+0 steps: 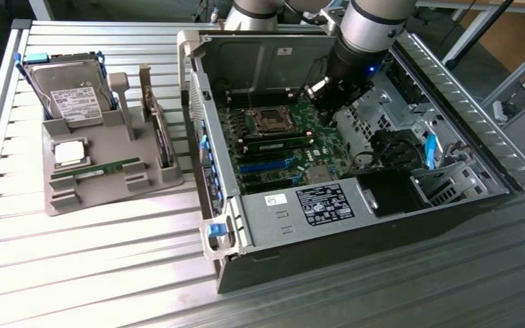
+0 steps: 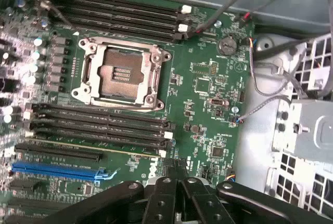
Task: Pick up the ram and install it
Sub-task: 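Press down the ram until it locks into place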
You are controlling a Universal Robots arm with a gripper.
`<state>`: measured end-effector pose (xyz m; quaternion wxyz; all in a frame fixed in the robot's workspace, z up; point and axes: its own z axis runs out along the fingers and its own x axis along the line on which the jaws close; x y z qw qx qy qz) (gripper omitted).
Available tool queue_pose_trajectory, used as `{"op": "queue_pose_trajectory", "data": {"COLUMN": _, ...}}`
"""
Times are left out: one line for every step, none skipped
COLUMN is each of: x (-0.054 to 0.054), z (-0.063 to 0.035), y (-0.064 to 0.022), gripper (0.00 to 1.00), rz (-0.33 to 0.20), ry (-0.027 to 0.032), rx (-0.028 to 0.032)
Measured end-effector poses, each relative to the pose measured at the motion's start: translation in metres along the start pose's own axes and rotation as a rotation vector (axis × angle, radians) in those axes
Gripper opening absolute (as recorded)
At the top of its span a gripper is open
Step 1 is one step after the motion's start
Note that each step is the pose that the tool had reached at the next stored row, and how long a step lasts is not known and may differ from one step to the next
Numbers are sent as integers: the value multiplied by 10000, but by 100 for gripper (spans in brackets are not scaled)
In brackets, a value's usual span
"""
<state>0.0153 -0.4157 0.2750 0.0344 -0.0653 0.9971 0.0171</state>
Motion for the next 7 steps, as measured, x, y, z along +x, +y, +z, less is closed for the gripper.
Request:
{"op": "queue_pose_trajectory", "data": {"x": 0, "z": 0, "y": 0, "gripper": 9, "rz": 209, "ry": -6, "rx": 15}}
{"op": "queue_pose_trajectory", "data": {"x": 0, "z": 0, "y": 0, "gripper": 9, "rz": 341, "ry": -10, "rx": 24}}
{"op": "queue_pose_trajectory", "data": {"x": 0, "z": 1, "y": 0, "gripper": 9, "rz": 489, "ry": -15, "rx": 35}}
{"op": "queue_pose_trajectory", "data": {"x": 0, "z": 1, "y": 0, "gripper": 9, "rz": 633, "ry": -19, "rx": 45}}
{"op": "queue_pose_trajectory", "data": {"x": 0, "z": 1, "y": 0, "gripper": 9, "rz": 784, "ry": -23, "rx": 56}}
{"op": "queue_pose_trajectory", "data": {"x": 0, "z": 2, "y": 0, "gripper": 9, "rz": 1132, "ry": -34, "rx": 81}}
{"op": "queue_pose_trajectory", "data": {"x": 0, "z": 3, "y": 0, "gripper": 9, "rz": 1512, "ry": -45, "rx": 108}}
